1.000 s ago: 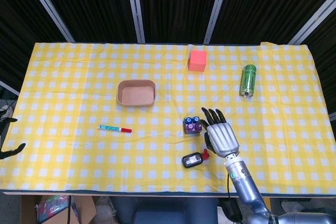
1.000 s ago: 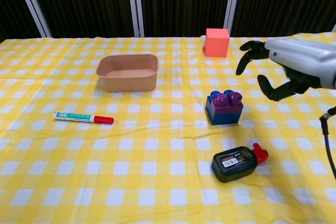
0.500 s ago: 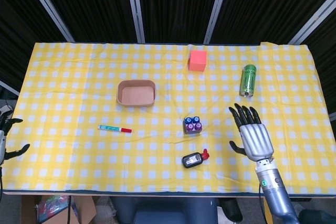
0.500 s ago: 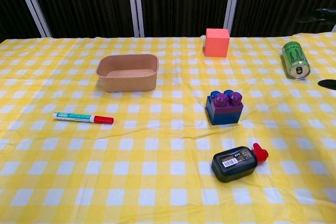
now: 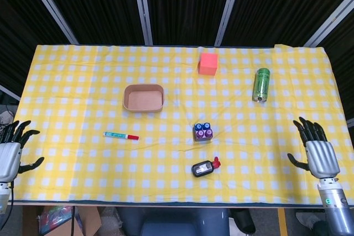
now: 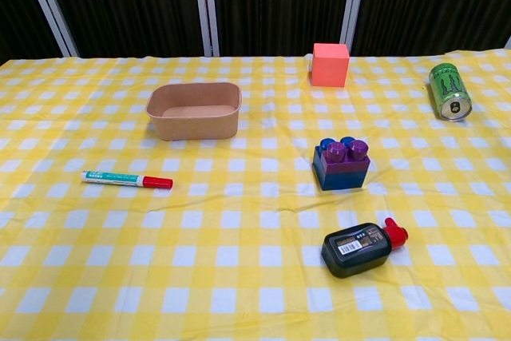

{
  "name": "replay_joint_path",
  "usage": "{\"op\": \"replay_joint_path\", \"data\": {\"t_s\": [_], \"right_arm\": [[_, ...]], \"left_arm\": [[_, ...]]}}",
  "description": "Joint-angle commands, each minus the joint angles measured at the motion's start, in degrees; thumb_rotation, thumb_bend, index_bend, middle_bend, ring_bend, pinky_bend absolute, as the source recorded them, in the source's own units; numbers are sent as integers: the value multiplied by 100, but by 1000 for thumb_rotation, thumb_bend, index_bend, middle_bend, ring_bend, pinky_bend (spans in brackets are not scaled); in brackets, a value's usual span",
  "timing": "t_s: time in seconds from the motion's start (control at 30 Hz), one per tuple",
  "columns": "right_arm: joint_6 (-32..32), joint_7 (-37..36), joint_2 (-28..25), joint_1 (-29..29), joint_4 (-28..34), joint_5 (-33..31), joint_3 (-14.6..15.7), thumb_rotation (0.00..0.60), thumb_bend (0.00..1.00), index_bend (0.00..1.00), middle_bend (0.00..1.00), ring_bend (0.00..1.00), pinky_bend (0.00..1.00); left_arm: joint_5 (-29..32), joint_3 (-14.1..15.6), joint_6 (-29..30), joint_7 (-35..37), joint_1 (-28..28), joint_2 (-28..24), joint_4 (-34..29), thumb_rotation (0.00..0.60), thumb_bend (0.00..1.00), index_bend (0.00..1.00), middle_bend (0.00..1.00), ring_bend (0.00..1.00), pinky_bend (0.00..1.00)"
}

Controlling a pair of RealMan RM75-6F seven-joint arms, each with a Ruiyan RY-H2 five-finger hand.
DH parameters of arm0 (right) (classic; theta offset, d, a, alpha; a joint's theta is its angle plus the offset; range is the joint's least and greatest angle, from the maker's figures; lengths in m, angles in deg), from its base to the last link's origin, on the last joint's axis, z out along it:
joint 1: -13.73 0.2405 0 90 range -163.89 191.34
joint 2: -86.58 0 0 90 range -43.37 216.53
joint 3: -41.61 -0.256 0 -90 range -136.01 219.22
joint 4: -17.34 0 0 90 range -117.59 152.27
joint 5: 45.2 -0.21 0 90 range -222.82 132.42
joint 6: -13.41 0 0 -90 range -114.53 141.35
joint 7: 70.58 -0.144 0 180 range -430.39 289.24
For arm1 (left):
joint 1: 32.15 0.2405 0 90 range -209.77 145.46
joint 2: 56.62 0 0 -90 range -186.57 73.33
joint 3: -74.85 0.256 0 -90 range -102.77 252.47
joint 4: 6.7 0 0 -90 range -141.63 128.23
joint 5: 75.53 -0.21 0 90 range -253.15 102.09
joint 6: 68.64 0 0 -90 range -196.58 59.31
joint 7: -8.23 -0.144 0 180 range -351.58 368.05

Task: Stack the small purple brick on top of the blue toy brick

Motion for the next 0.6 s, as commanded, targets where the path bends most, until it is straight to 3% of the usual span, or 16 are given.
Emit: {"op": "replay_joint_path", "data": {"t_s": [0.03, 0.33, 0.6], "right_arm": [[414, 87, 143, -286, -392, 205, -61, 600, 322, 102, 0, 0, 0], [400, 643, 304, -397, -710, 115, -226, 600, 322, 140, 0, 0, 0], [121, 441, 280, -429, -697, 76, -306, 600, 322, 140, 0, 0, 0]], "left_arm": [[-30, 4, 18, 98, 8, 3, 47, 600, 210, 272, 89, 0, 47], [-8, -51, 24, 359, 1, 5, 233, 600, 210, 272, 89, 0, 47], [24, -51, -43, 247, -38, 53, 315, 600, 210, 271, 89, 0, 47]]}}
